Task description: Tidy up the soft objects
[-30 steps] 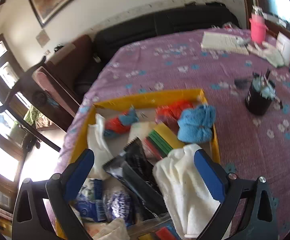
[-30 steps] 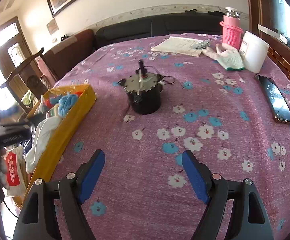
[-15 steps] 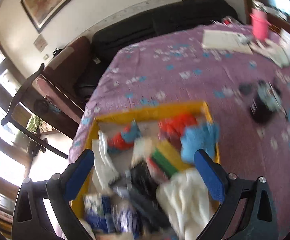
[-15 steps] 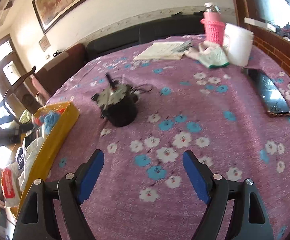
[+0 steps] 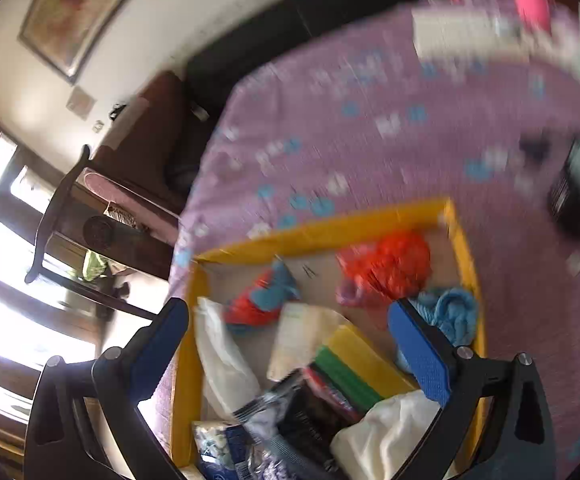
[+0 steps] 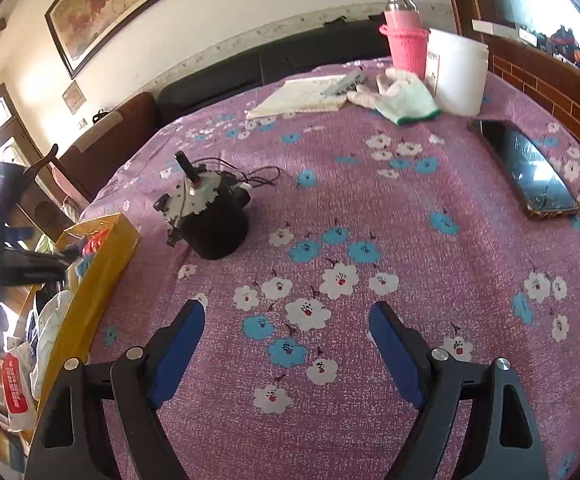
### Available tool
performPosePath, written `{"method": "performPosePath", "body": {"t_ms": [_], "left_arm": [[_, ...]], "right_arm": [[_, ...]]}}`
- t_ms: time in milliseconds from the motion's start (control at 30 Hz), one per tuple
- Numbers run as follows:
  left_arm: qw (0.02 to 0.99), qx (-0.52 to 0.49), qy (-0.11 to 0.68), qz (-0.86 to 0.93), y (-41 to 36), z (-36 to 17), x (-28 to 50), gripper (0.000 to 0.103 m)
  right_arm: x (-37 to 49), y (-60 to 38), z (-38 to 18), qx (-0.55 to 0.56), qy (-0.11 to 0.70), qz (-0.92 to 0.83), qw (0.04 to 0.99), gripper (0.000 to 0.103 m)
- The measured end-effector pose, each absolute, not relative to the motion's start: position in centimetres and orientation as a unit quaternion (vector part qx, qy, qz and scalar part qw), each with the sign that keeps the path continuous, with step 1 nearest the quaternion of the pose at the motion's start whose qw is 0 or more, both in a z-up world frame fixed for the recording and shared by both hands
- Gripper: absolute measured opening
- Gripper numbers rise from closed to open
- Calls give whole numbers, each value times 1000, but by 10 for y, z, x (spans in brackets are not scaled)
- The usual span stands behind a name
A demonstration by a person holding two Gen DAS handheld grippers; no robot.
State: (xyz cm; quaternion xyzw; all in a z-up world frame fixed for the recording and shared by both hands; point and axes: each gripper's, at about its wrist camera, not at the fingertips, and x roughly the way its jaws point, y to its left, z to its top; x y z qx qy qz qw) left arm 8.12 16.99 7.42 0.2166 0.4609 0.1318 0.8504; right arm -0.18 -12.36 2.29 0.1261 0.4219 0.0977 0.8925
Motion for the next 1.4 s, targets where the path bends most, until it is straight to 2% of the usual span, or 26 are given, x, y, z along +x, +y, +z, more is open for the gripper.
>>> {"method": "performPosePath", "body": {"t_ms": [133, 233, 400, 433, 567, 767, 900, 1067, 1400], "left_arm": [[923, 144, 325, 145, 187, 139, 23, 100], [958, 107, 196, 177, 189, 181, -54, 102], [989, 27, 11, 143, 190, 196, -173, 103], [992, 13, 9, 126, 191, 192, -178, 103], [983, 8, 143, 115, 184, 173, -152, 103], [972, -39, 198, 117, 186, 149, -158, 103], [949, -79, 288, 98, 192, 121, -145, 103], [940, -78, 306, 131, 197, 98, -147, 103], [926, -112, 326, 152, 225, 86, -146, 103]], "right_arm": [[-2, -125, 21, 129, 426, 93, 890, 87], [-1, -125, 19, 126, 430, 87, 890, 88], [0, -122, 17, 117, 431, 75, 891, 88], [0, -121, 17, 112, 431, 72, 892, 88], [-7, -110, 23, 75, 417, 55, 904, 88], [-55, -81, 53, 12, 370, 77, 926, 88], [-103, -41, 76, -25, 343, 140, 929, 90], [-142, 7, 85, -90, 312, 184, 928, 94], [-143, 40, 76, -102, 344, 221, 907, 94]]}}
